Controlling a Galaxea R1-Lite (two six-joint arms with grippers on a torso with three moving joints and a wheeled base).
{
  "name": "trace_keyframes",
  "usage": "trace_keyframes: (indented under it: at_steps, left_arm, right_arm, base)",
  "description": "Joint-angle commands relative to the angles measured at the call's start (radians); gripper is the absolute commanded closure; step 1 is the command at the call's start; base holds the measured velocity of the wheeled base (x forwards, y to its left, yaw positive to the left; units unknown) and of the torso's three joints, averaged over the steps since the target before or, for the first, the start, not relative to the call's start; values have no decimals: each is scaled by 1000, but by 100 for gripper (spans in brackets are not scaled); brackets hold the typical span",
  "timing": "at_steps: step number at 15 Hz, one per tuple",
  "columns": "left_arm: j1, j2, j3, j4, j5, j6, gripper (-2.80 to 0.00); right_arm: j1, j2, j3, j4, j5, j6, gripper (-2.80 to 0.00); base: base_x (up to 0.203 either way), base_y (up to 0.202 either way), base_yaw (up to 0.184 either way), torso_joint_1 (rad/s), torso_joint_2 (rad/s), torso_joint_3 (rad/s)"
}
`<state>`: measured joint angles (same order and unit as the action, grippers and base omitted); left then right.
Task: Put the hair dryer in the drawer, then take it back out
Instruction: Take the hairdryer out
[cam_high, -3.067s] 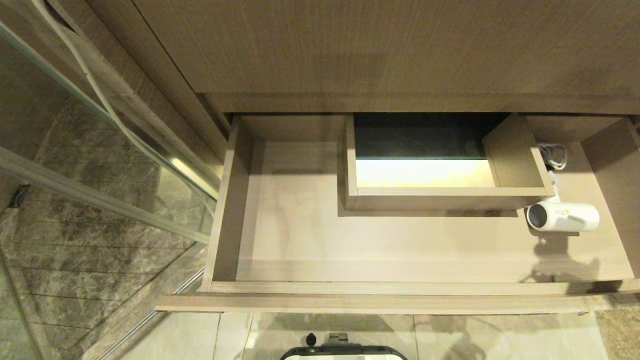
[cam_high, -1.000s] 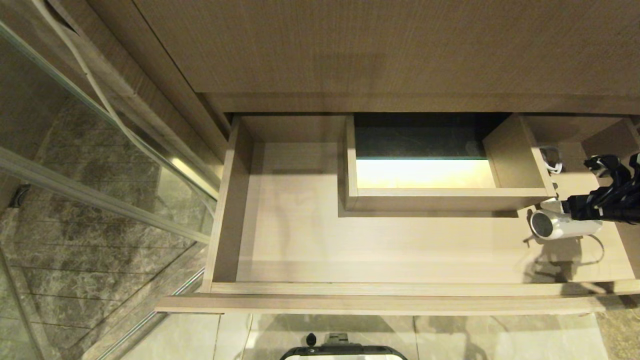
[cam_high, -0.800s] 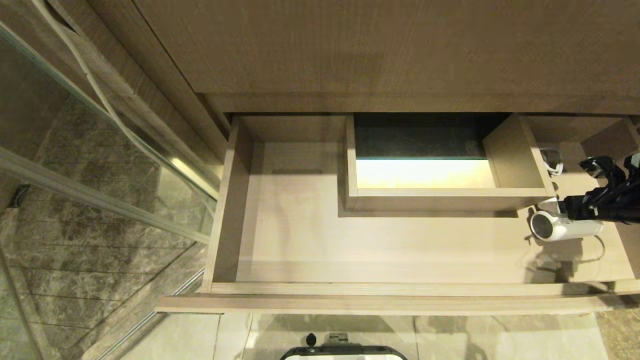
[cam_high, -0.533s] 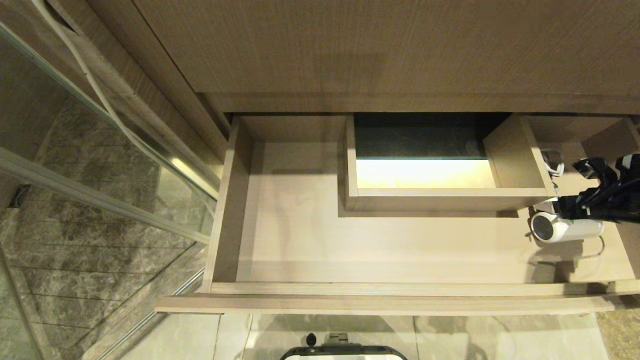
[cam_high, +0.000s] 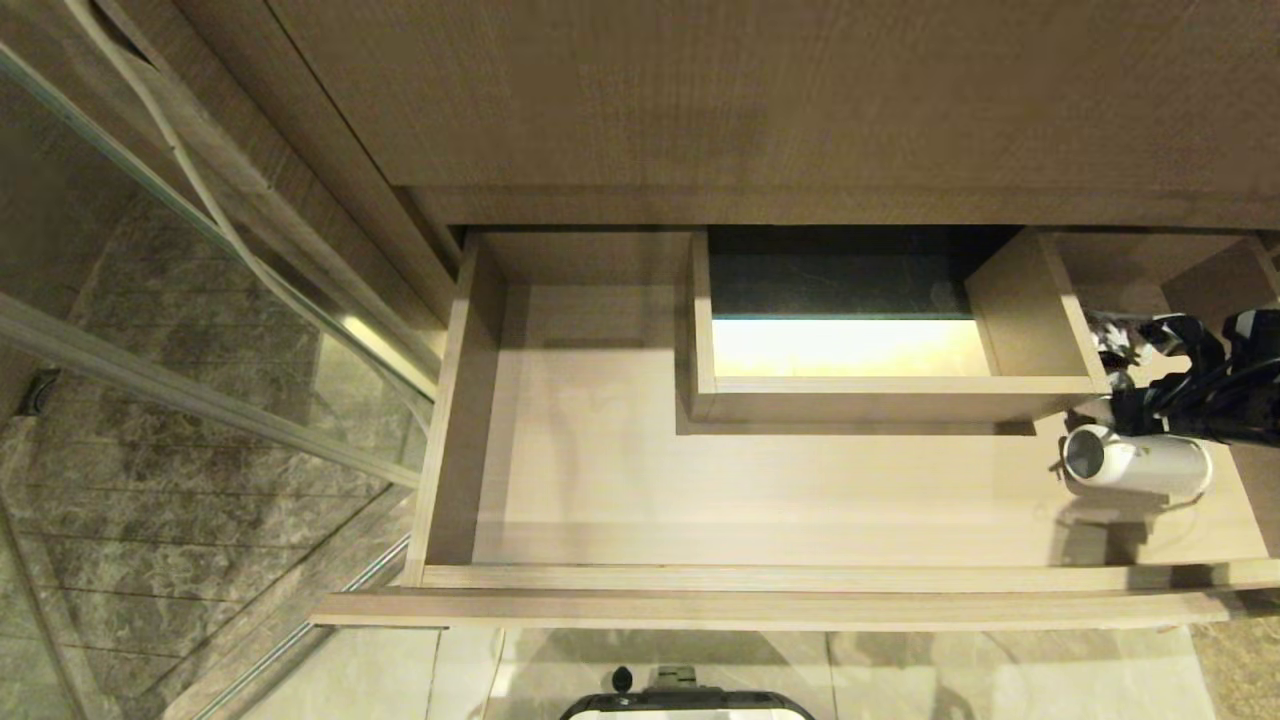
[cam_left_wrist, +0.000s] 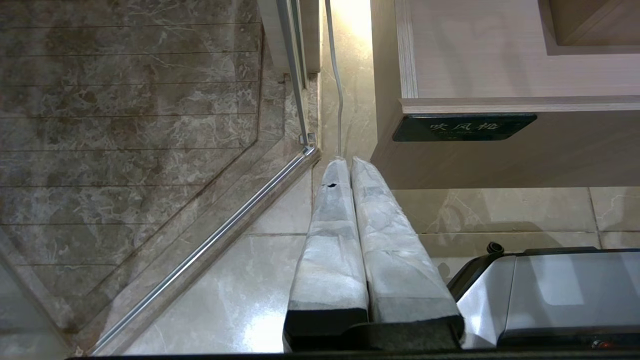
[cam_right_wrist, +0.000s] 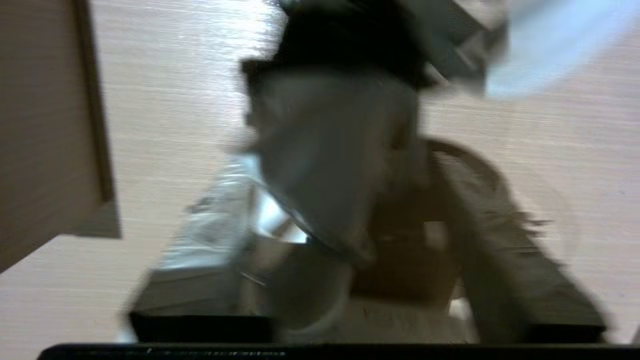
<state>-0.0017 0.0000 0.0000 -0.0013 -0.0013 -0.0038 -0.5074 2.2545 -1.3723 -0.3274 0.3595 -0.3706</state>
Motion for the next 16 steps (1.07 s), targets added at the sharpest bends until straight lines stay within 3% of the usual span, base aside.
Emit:
trace_keyframes:
  at_steps: [1,7,16]
  left_arm:
    - [0,0,0,0,0,-1,0]
    - [0,0,2,0,1,-1,0]
    - [0,0,0,0,0,-1,0]
  right_arm:
    - [0,-20,7,13,-4,-2,0]
    - [-1,-168,24,109,-2,-2,0]
    - [-14,-361,119,137,-2,-5,0]
  base:
    - [0,0,0,0,0,0]
    - [0,0,0,0,0,0]
    - [0,0,0,0,0,0]
